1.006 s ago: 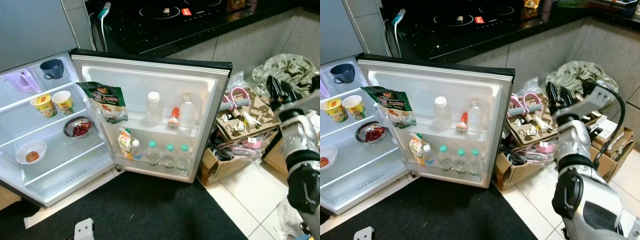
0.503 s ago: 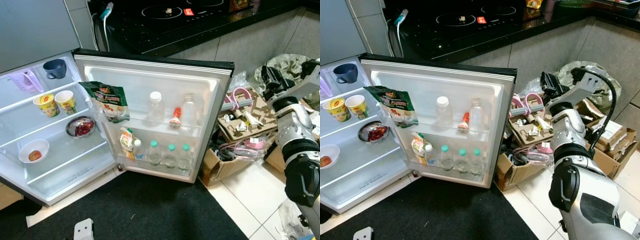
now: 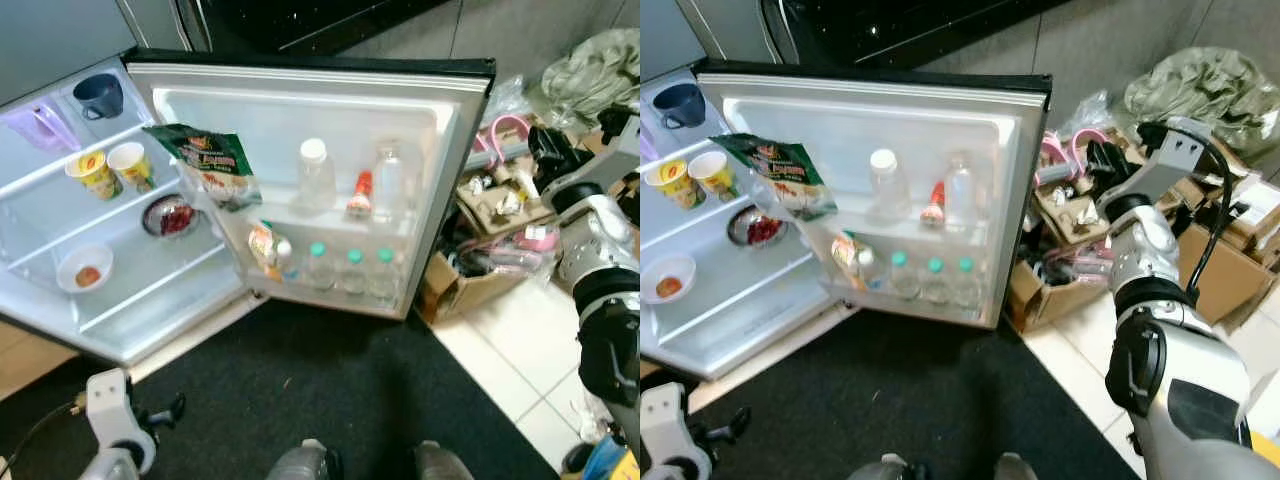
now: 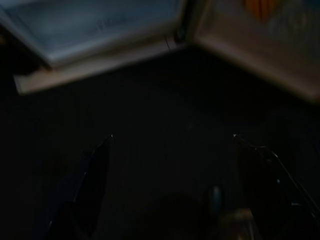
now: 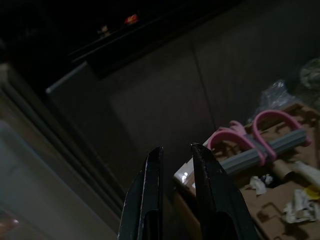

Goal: Restocking fridge

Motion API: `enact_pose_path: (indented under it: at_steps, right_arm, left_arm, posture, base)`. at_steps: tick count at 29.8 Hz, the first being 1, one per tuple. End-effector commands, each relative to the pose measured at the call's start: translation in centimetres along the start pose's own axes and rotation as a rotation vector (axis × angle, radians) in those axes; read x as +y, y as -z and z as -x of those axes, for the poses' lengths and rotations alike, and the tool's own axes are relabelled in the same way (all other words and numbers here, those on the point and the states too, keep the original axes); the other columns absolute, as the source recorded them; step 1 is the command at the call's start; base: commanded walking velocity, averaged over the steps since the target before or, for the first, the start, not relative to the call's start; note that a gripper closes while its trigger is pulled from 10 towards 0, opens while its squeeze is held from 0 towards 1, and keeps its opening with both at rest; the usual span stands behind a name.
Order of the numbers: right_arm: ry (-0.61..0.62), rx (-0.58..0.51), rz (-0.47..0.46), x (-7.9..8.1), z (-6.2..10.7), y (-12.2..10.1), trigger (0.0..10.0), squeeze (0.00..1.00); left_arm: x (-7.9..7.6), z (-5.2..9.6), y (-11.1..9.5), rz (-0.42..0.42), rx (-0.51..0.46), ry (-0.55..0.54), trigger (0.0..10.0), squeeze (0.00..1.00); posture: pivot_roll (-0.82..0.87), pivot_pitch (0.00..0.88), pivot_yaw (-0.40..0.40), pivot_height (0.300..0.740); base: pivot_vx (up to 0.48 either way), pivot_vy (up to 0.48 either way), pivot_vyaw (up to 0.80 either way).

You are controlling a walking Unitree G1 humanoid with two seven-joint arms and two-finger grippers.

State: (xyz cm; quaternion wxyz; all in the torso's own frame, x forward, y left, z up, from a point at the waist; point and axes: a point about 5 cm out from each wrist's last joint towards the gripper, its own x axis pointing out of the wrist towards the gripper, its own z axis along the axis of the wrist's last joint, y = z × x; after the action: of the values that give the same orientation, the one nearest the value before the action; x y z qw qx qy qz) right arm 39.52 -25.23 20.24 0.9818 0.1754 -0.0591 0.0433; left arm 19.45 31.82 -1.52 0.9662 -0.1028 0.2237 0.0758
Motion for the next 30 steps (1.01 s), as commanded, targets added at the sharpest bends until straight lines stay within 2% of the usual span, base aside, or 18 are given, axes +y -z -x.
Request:
enact_pose_path:
  at_steps: [1,5,7,9,10,11,12,13,16,19,20,22,24,26,28,30]
  right_arm:
    - [-0.018,-0.004,-0.012,0.3,-0.1,-0.1,10.0,0.00]
    - [-0.024,-0.012,-0.010,0.7,-0.4,-0.3,10.0,0.00]
    - [-0.049,0.020,0.049,1.2,-0.4,0.4,10.0,0.00]
    - [-0.056,0.034,0.067,1.3,-0.4,0.7,10.0,0.00]
    - [-0.056,0.072,0.093,1.0,0.0,1.6,10.0,0.00]
    - [-0.056,0.072,0.093,1.0,0.0,1.6,10.0,0.00]
    - [-0.052,0.142,0.148,0.4,0.7,3.1,10.0,0.00]
    - [-0.068,0.175,0.172,0.1,1.2,3.9,10.0,0.00]
    - [-0.105,0.220,0.208,-0.3,1.9,4.8,10.0,0.00]
    - [-0.231,0.254,0.209,-0.3,2.9,5.8,10.0,0.00]
    - [-0.231,0.254,0.209,-0.3,2.9,5.8,10.0,0.00]
    - [-0.388,0.243,0.192,0.5,3.1,5.8,10.0,0.00]
    - [-0.538,0.190,0.133,1.7,3.0,5.1,10.0,0.00]
    - [-0.567,0.177,0.120,2.0,3.0,4.9,10.0,0.00]
    - [-0.657,0.130,0.102,3.3,2.4,3.8,10.0,0.00]
    - [-0.691,0.114,0.104,3.9,2.1,3.4,10.0,0.00]
  left_arm:
    - [0.8,0.5,-0.4,-0.013,-0.021,-0.004,10.0,0.00]
    - [-0.1,0.3,-0.3,-0.023,-0.031,0.038,10.0,0.00]
    - [-1.1,0.4,1.6,-0.025,0.028,0.062,10.0,0.00]
    - [-1.4,0.6,2.3,-0.023,0.051,0.067,10.0,0.00]
    - [-1.8,0.9,3.5,-0.019,0.098,0.069,10.0,0.00]
    - [-1.8,0.9,3.5,-0.019,0.098,0.069,10.0,0.00]
    - [-2.1,1.7,5.4,-0.010,0.174,0.064,10.0,0.00]
    - [-2.2,2.1,6.3,-0.006,0.209,0.062,10.0,0.00]
    - [-2.3,2.8,7.5,-0.004,0.259,0.055,10.0,0.00]
    - [-2.2,4.0,9.2,-0.002,0.340,0.038,10.0,0.00]
    - [-2.2,4.0,9.2,-0.002,0.340,0.038,10.0,0.00]
    - [-2.1,4.7,10.1,-0.003,0.383,0.029,10.0,0.00]
    - [-2.0,5.4,10.9,-0.007,0.425,0.017,10.0,0.00]
    - [-2.0,5.5,11.1,-0.008,0.434,0.014,10.0,0.00]
    - [-2.1,5.7,11.4,-0.008,0.453,0.008,10.0,0.00]
    - [-2.1,5.8,11.5,-0.008,0.459,0.006,10.0,0.00]
  posture:
    - [0.12,0.270,0.087,0.740]
    - [0.13,0.266,0.083,0.740]
    - [0.12,0.256,0.081,0.740]
    - [0.10,0.252,0.079,0.740]
    - [0.09,0.244,0.078,0.740]
    - [0.09,0.244,0.078,0.740]
    - [0.08,0.240,0.081,0.740]
    - [0.07,0.239,0.081,0.740]
    - [0.06,0.235,0.082,0.740]
    - [0.05,0.227,0.087,0.740]
    - [0.05,0.227,0.087,0.740]
    - [0.04,0.219,0.087,0.740]
    - [0.03,0.208,0.086,0.740]
    - [0.03,0.208,0.086,0.740]
    - [0.03,0.198,0.079,0.740]
    - [0.03,0.195,0.078,0.740]
  base:
    - [0.000,0.000,0.00]
    - [0.000,0.000,0.00]
    - [0.000,0.000,0.00]
    - [0.000,0.000,0.00]
    - [0.000,0.000,0.00]
    - [0.000,0.000,0.00]
    - [0.000,0.000,0.00]
    - [0.000,0.000,0.00]
    - [0.000,0.000,0.00]
    - [0.000,0.000,0.00]
    - [0.000,0.000,0.00]
    - [0.000,0.000,0.00]
    - [0.000,0.000,0.00]
    - [0.000,0.000,0.00]
    - [0.000,0.000,0.00]
    - [0.000,0.000,0.00]
